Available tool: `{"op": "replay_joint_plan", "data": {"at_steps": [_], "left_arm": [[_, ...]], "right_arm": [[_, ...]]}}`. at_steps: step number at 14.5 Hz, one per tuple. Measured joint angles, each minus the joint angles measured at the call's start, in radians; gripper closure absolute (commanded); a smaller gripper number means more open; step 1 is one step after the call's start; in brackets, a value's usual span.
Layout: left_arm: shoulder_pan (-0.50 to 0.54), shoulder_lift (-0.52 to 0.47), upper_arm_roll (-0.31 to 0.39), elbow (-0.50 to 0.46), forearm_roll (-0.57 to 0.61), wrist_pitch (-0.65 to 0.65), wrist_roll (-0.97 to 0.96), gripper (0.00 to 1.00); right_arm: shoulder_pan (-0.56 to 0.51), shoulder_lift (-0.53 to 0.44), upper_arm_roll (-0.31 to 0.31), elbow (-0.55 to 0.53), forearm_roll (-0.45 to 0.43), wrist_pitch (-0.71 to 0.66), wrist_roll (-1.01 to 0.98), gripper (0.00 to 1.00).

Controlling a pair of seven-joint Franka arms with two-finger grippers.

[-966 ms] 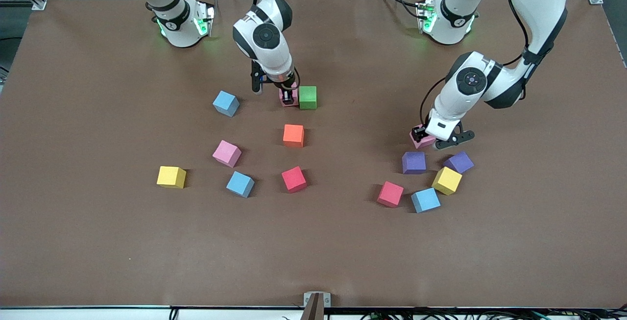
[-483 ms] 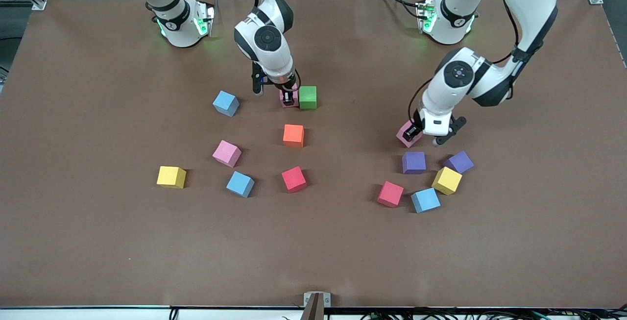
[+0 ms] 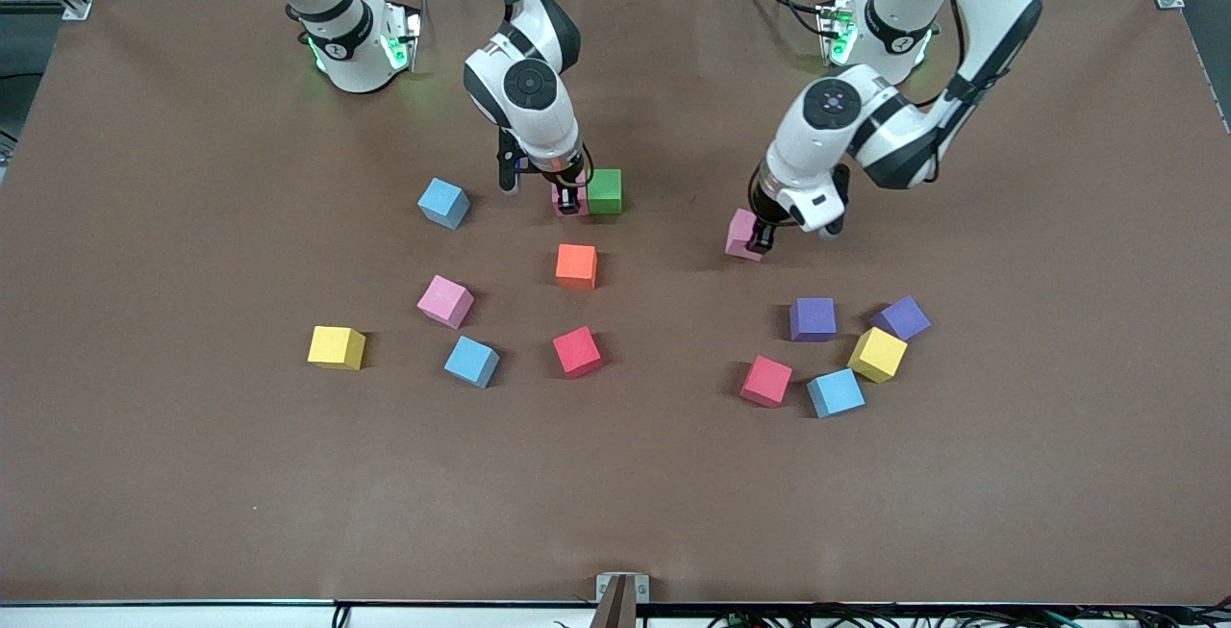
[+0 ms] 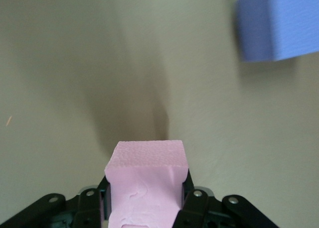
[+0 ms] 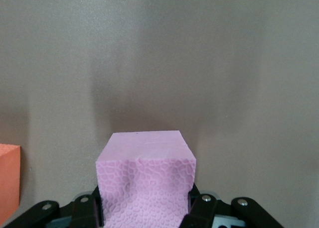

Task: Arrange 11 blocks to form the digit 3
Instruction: 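Set the pink and lilac blocks beside the green block with both grippers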

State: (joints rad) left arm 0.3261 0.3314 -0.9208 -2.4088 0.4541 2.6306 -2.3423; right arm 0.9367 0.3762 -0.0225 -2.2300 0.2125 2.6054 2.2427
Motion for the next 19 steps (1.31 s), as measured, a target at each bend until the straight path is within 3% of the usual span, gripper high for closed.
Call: {"op": "replay_joint_plan", "data": {"at_steps": [5,6,8,9,14,19], "left_arm": [[-0.190,0.016,-0.003,0.064,0.000,-0.070,-0.358,0.63],[-0.217,0.031,-0.003,0.089,-0.001,-0.089,-0.383,0.63],[-0.260,0.074,0.002,0.138,-0.003,-0.124,-0.389,0.63],[-0.284,0.095,0.014,0.159,-0.003,-0.132,-0.391,0.63],[-0.503,0.162,0.195,0.238,-0.004,-0.136,-0.405,0.63],[-0.586,0.205,0.234,0.294,-0.008,-0.141,-0.414,0.63]], "right_arm": [[0.000,0.001,0.000,0.001,0.000,-0.002,0.000,0.98],[0.000,0.001,0.000,0.002,0.000,-0.002,0.000,0.84],[0.000,0.001,-0.001,0.002,0.000,-0.003,0.000,0.05],[0.000,0.001,-0.001,0.003,0.000,-0.004,0.000,0.00],[-0.004,0.021,-0.005,0.014,0.000,-0.008,0.001,0.00],[-0.005,0.027,-0.008,0.038,0.000,-0.056,-0.001,0.00]]}}
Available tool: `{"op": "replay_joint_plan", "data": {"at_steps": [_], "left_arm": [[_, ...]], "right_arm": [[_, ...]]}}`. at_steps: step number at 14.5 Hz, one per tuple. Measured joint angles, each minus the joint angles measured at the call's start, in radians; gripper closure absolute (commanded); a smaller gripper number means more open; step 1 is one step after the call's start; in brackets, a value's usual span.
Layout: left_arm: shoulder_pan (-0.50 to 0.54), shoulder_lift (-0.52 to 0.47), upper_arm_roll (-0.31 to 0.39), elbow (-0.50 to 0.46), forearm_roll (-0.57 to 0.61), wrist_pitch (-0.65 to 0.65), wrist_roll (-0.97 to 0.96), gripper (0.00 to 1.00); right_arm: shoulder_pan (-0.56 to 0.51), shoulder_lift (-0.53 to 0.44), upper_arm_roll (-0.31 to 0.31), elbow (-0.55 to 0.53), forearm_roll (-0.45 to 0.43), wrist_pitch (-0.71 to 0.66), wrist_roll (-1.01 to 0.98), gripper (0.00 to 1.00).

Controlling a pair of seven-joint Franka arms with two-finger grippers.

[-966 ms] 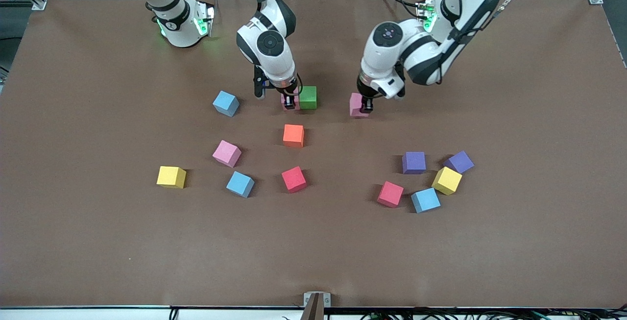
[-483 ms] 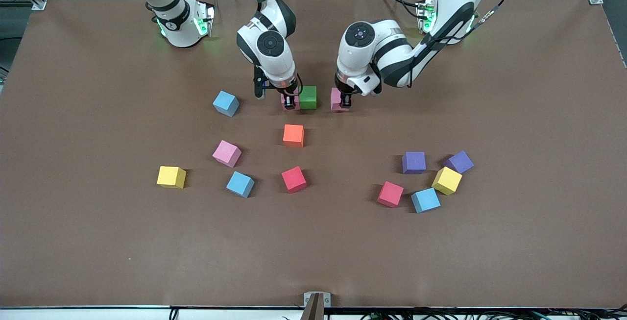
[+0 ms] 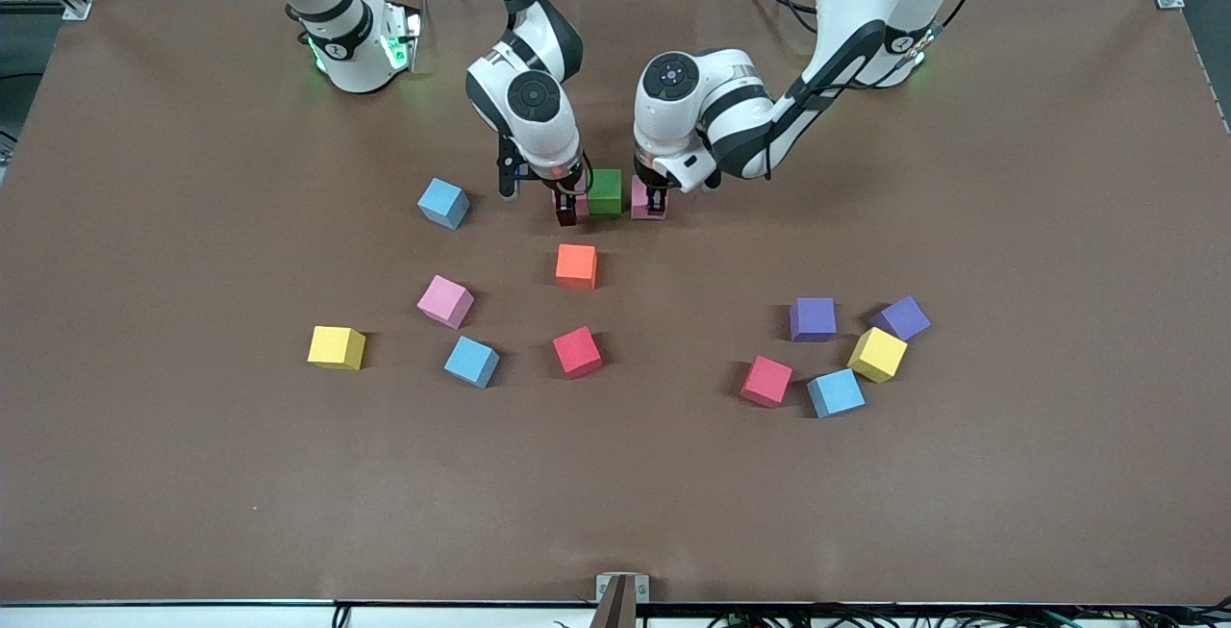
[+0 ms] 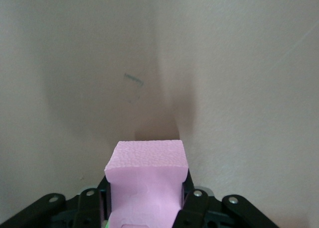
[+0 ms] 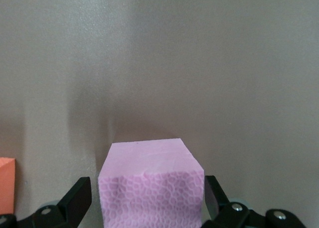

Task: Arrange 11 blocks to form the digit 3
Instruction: 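Set the pink and lilac blocks beside the green block with both grippers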

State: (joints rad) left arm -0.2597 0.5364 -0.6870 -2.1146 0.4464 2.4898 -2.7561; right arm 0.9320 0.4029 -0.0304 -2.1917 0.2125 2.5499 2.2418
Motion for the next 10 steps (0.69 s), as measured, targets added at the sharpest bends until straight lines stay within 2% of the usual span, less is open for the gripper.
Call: {"op": "replay_joint_plan", "data": {"at_steps": [5,10], "left_arm": [[-0.086,0.011,0.065,0.033,-0.008,-0.023,-0.010,0.63],[-0.101,0.015,0.076,0.047,-0.020,-0.026,-0.010,0.62]], "right_arm": [[0.000,-0.051,0.000,0.023,0.000,-0.102,-0.021,0.00],[-0.036,-0.156,-0.006,0.032,0.000,-0.221,-0.129,0.00]]}}
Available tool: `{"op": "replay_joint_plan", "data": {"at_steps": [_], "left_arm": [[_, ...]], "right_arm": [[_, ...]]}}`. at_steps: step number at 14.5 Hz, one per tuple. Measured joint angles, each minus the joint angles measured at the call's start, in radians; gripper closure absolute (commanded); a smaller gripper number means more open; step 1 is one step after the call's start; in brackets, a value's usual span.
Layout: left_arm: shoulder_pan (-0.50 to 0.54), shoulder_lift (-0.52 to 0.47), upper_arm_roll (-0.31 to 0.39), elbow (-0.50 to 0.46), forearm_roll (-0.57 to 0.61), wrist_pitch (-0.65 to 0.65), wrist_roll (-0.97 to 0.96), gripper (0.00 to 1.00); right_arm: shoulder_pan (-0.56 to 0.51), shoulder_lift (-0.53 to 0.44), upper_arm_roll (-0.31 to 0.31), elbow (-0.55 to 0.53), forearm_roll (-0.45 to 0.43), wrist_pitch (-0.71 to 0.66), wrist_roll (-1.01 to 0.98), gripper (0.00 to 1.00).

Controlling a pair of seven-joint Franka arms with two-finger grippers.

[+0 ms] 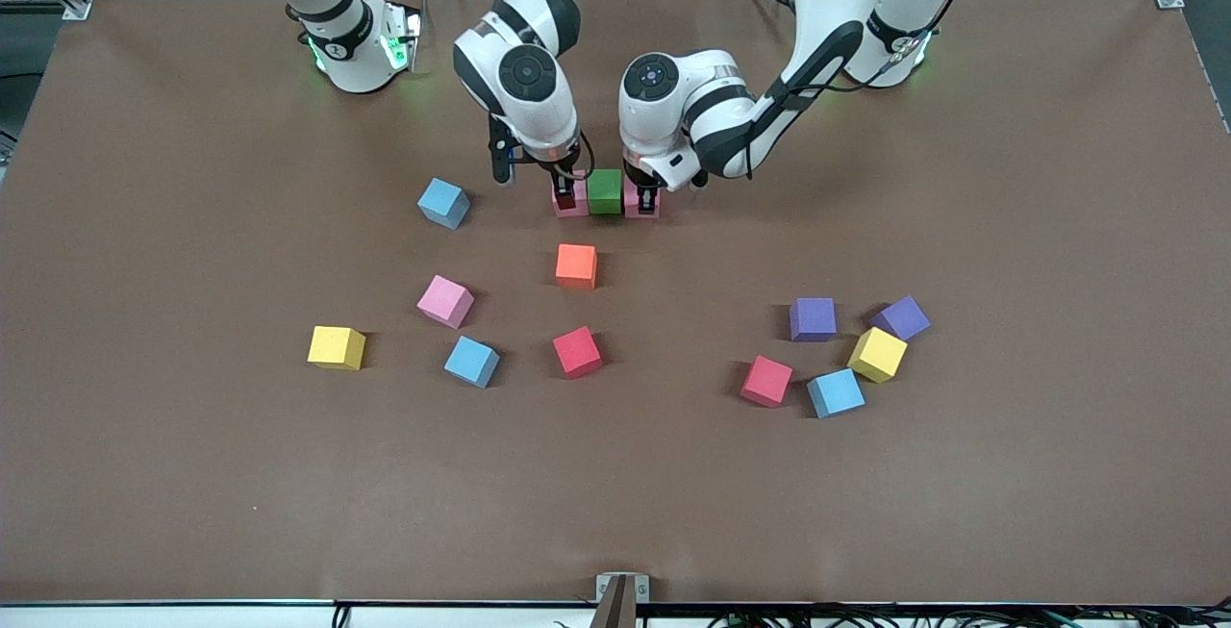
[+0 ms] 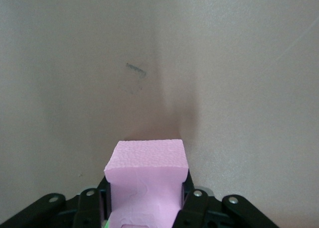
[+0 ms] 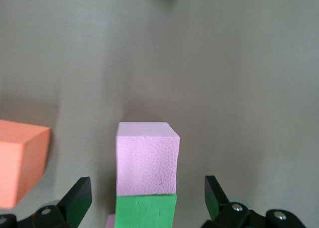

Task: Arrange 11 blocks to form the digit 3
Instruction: 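Set the pink and lilac blocks beside the green block with both grippers, then grasp the orange block with the right gripper while the left gripper withdraws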

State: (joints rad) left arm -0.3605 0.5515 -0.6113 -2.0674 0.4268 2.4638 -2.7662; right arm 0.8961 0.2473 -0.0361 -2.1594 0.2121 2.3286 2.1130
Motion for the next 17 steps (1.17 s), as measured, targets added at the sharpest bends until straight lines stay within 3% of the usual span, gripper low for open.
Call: {"op": "replay_joint_plan", "data": {"at_steps": [3,4,5,6,14,17], "left_arm": [[-0.007,0.006,0.003,0.009,-0.001,0.000,0.000,0.60],[-0.008,0.007,0.003,0.011,-0.001,0.000,0.000,0.54],[-0.009,0.008,0.003,0.012,-0.001,0.000,0.000,0.32],[-0.009,0.008,0.003,0.013,-0.001,0.000,0.000,0.00],[-0.002,0.007,0.006,0.036,-0.009,-0.031,0.000,0.00],[-0.002,-0.025,0.005,0.043,-0.058,-0.061,0.013,0.00]], "right_arm": [[-0.046,-0.018,-0.003,0.033,-0.026,-0.027,-0.201,0.00],[-0.064,-0.017,-0.004,0.052,-0.057,-0.030,-0.265,0.00],[-0.085,-0.015,-0.006,0.077,-0.089,-0.046,-0.322,0.00],[-0.107,-0.010,-0.007,0.107,-0.113,-0.071,-0.380,0.00],[-0.167,0.210,-0.004,0.384,-0.131,-0.107,-0.783,0.00],[-0.161,0.258,0.005,0.423,-0.131,-0.087,-0.924,0.00]]}}
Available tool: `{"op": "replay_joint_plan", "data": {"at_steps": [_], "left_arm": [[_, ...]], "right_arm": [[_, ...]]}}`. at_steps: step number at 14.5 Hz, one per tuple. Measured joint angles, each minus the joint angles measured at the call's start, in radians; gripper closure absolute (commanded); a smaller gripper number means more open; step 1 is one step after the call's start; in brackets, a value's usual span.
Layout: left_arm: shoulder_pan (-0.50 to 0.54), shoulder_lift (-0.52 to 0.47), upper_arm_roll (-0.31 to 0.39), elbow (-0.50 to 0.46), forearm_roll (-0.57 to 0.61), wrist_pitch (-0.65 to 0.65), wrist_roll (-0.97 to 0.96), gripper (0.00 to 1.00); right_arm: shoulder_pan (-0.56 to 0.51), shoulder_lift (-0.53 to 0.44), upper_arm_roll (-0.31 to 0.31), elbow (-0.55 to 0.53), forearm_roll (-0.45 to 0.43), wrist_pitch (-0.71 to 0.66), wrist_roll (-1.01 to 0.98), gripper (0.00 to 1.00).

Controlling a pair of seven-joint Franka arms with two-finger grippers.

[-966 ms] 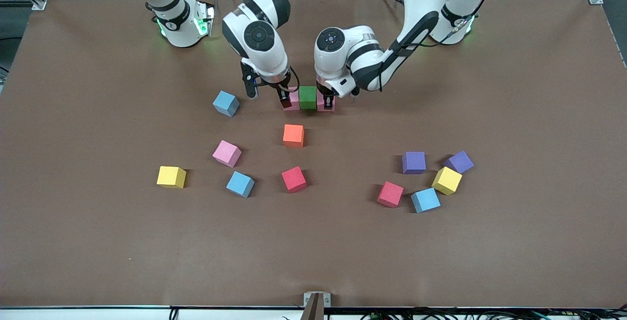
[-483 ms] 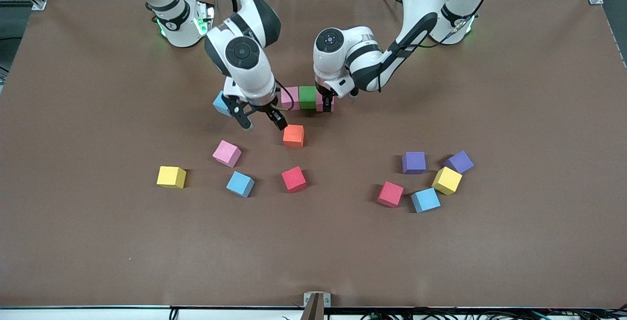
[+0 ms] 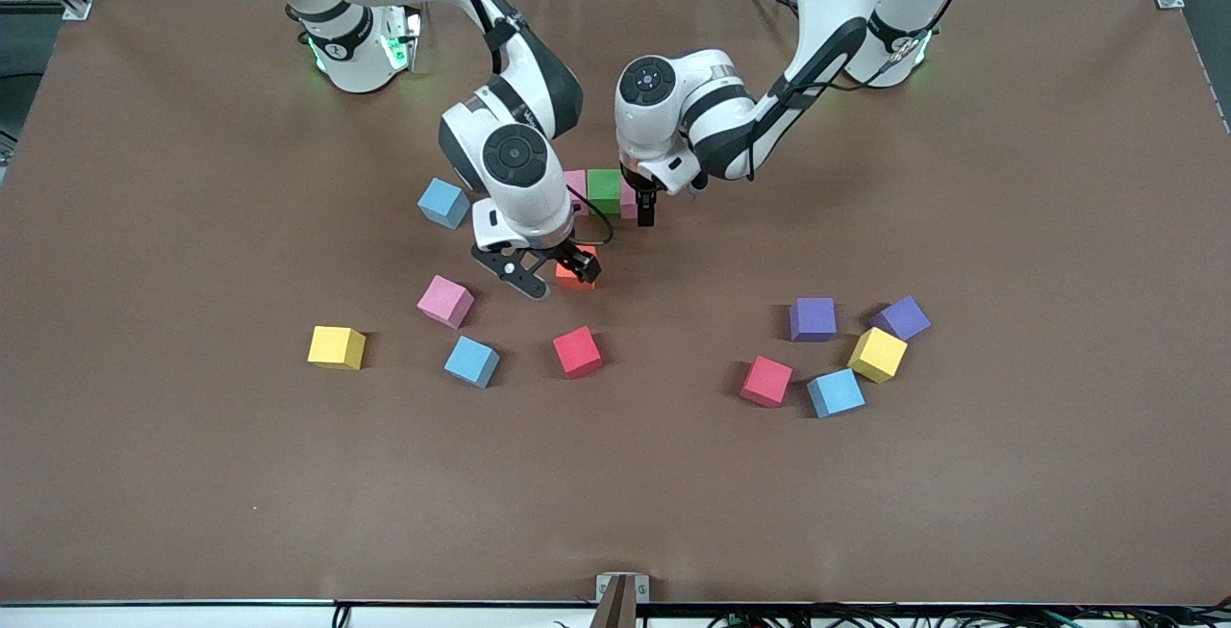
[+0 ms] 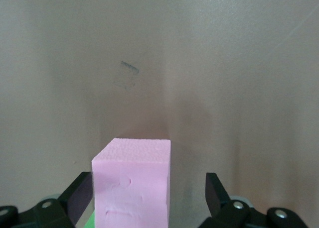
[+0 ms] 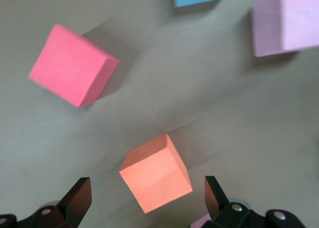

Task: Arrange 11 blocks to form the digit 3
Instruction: 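Grasp the orange block with the right gripper while the left gripper withdraws, then grasp the purple block with the left gripper while the right gripper carries orange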

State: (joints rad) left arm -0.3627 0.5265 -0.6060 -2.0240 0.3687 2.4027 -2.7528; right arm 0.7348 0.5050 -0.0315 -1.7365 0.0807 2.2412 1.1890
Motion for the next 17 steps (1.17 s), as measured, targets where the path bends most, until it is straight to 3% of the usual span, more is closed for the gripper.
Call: {"op": "replay_joint_plan", "data": {"at_steps": [5,9,17], "left_arm": [[0.014,-0.054,0.000,0.000,-0.008,-0.015,0.017,0.00],[0.073,-0.105,-0.001,0.000,-0.007,-0.025,0.073,0.00],[0.217,-0.164,0.000,0.073,-0.007,-0.168,0.559,0.00]], "right_arm": [[0.013,0.041,0.003,-0.003,-0.010,0.017,-0.200,0.00],[0.014,0.074,0.003,-0.027,-0.021,0.079,-0.234,0.00],[0.032,0.101,0.004,-0.045,-0.022,0.123,-0.233,0.00]]}}
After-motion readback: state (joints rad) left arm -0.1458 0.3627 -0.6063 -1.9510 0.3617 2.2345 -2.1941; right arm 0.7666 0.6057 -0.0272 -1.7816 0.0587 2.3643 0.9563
